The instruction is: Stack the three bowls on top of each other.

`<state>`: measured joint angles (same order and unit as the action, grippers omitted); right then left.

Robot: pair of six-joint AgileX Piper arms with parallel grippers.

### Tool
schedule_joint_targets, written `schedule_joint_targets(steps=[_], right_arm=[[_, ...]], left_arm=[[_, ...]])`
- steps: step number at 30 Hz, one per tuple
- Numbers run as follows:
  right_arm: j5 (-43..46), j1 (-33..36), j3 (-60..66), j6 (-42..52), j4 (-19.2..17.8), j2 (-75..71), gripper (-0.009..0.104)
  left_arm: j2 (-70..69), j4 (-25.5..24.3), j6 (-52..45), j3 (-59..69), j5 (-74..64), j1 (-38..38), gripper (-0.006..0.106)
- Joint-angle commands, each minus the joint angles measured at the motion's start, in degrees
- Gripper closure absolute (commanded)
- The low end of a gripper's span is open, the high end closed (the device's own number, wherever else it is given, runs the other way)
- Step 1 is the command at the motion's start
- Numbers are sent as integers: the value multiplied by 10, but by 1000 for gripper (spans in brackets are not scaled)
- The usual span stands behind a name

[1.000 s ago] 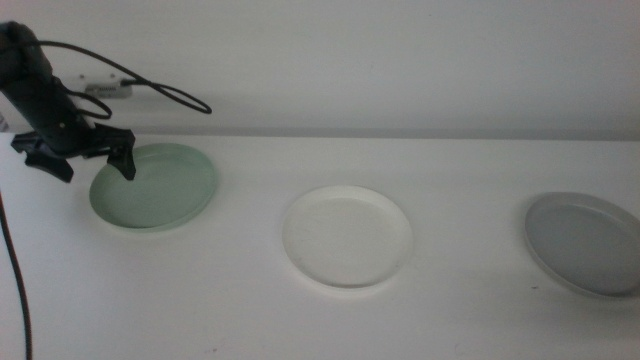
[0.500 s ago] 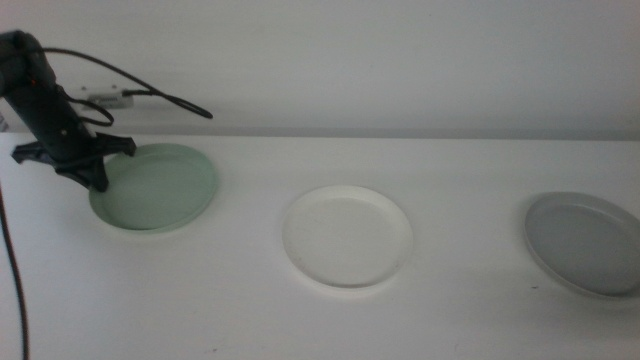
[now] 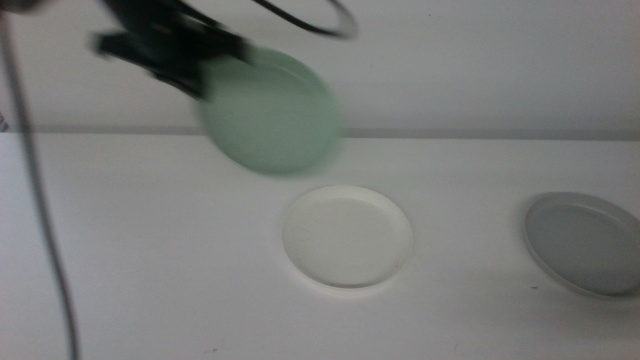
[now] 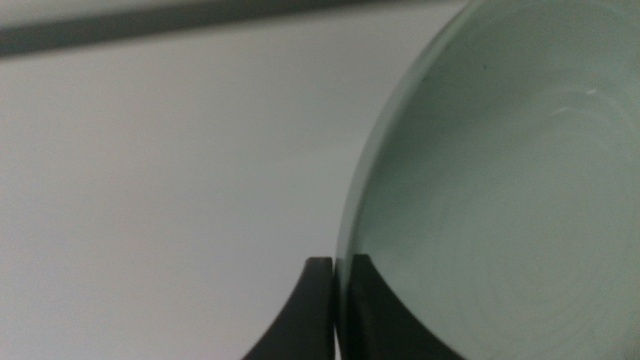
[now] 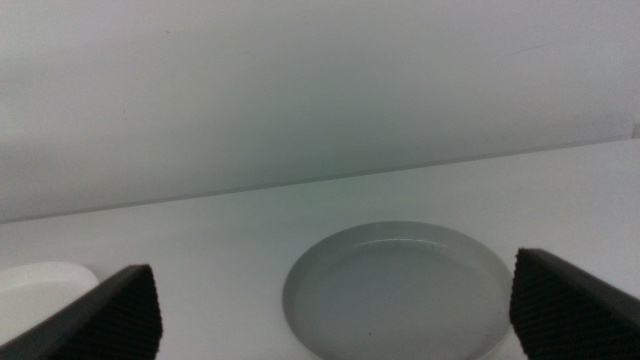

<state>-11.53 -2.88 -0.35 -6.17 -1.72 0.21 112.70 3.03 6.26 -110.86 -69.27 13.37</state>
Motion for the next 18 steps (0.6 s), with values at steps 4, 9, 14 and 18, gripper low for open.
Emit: schedule_joint_targets(steps=[4, 9, 14, 18], right_arm=[[5, 0, 25, 2, -5, -22, 2], [5, 0, 25, 2, -5, -22, 2], [5, 0, 25, 2, -5, -22, 2], [5, 0, 25, 2, -5, -22, 2]], left_arm=[[-10, -3, 71, 58, -31, 101, 101], [2, 11, 89, 88, -9, 132, 101], [33, 31, 72, 89, 16, 127, 101], [51, 52, 63, 88, 51, 125, 101]])
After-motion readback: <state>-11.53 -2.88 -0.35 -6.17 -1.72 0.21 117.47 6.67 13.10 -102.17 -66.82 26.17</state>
